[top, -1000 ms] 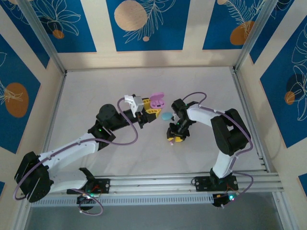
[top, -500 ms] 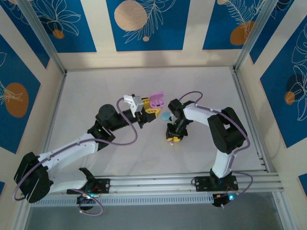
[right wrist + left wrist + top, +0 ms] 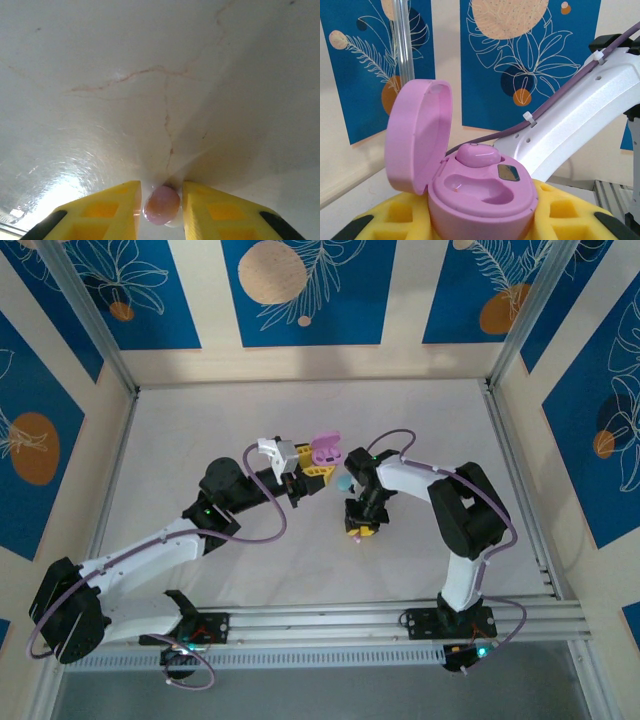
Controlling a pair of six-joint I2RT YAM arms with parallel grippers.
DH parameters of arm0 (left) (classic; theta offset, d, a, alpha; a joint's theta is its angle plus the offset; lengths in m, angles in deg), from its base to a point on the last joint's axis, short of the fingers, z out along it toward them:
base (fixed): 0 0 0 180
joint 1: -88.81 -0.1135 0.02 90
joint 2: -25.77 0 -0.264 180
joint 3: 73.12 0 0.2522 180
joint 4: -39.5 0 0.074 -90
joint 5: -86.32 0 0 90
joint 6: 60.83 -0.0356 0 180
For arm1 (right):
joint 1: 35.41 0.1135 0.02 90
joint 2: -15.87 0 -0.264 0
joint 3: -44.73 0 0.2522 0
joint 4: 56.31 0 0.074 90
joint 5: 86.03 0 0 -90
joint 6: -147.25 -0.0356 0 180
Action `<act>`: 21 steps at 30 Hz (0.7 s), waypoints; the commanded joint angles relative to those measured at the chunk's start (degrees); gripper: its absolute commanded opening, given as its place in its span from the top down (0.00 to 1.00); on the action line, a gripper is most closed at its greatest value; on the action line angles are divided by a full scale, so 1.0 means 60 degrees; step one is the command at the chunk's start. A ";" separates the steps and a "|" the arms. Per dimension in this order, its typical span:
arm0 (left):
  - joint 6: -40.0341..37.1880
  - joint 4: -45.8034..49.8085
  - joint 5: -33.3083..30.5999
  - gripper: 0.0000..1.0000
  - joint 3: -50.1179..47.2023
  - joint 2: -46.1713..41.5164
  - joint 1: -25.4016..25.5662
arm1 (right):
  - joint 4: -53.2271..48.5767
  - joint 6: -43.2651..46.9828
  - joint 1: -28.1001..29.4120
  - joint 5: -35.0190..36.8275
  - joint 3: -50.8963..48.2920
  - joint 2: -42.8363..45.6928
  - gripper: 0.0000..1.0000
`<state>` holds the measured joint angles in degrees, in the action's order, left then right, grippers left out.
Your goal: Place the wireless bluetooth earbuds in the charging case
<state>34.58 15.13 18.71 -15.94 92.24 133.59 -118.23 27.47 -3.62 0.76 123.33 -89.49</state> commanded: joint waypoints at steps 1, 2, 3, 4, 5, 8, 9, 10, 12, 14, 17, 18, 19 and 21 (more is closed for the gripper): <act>-0.0213 -0.0120 -0.0049 0.71 -0.0044 -0.0140 0.0104 | -0.0206 0.0104 0.0134 0.0151 0.0209 -0.0208 0.73; -0.0201 -0.0121 -0.0041 0.71 -0.0044 -0.0154 0.0109 | -0.0224 0.0112 0.0142 0.0155 0.0227 -0.0208 0.74; -0.0199 -0.0120 -0.0041 0.71 -0.0044 -0.0152 0.0104 | -0.0252 0.0105 0.0163 0.0183 0.0248 -0.0208 0.75; -0.0204 -0.0120 -0.0048 0.71 -0.0058 -0.0159 0.0100 | -0.0297 0.0124 0.0177 0.0182 0.0278 -0.0208 0.75; -0.0202 -0.0122 -0.0055 0.71 -0.0072 -0.0159 0.0104 | -0.0364 0.0123 0.0213 0.0268 0.0329 -0.0202 0.75; -0.0199 -0.0123 -0.0084 0.71 -0.0088 -0.0198 0.0101 | -0.0554 0.0174 0.0317 0.0539 0.0428 -0.0221 0.75; -0.0198 -0.0120 -0.0084 0.71 -0.0090 -0.0214 0.0104 | -0.0586 0.0187 0.0327 0.0573 0.0454 -0.0237 0.74; -0.0199 -0.0120 -0.0077 0.71 -0.0095 -0.0210 0.0096 | -0.0622 0.0175 0.0354 0.0626 0.0453 -0.0263 0.74; -0.0205 -0.0120 -0.0081 0.71 -0.0088 -0.0211 0.0107 | -0.0688 0.0165 0.0406 0.0745 0.0473 -0.0283 0.74; -0.0206 -0.0123 -0.0085 0.71 -0.0088 -0.0223 0.0097 | -0.0689 0.0153 0.0454 0.0797 0.0473 -0.0293 0.74; -0.0213 -0.0120 -0.0070 0.71 -0.0088 -0.0225 0.0105 | -0.0718 0.0134 0.0517 0.0854 0.0473 -0.0338 0.74; -0.0208 -0.0127 -0.0063 0.71 -0.0100 -0.0227 0.0102 | -0.0718 0.0129 0.0539 0.0862 0.0473 -0.0340 0.74; -0.0199 -0.0120 -0.0058 0.71 -0.0103 -0.0225 0.0106 | -0.0725 0.0109 0.0557 0.0885 0.0473 -0.0340 0.74; -0.0200 -0.0143 -0.0061 0.71 -0.0103 -0.0225 0.0100 | -0.0733 0.0089 0.0575 0.0900 0.0480 -0.0340 0.74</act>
<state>34.58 15.15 18.69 -16.11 92.22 133.59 -120.53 27.88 -0.74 5.33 125.25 -90.49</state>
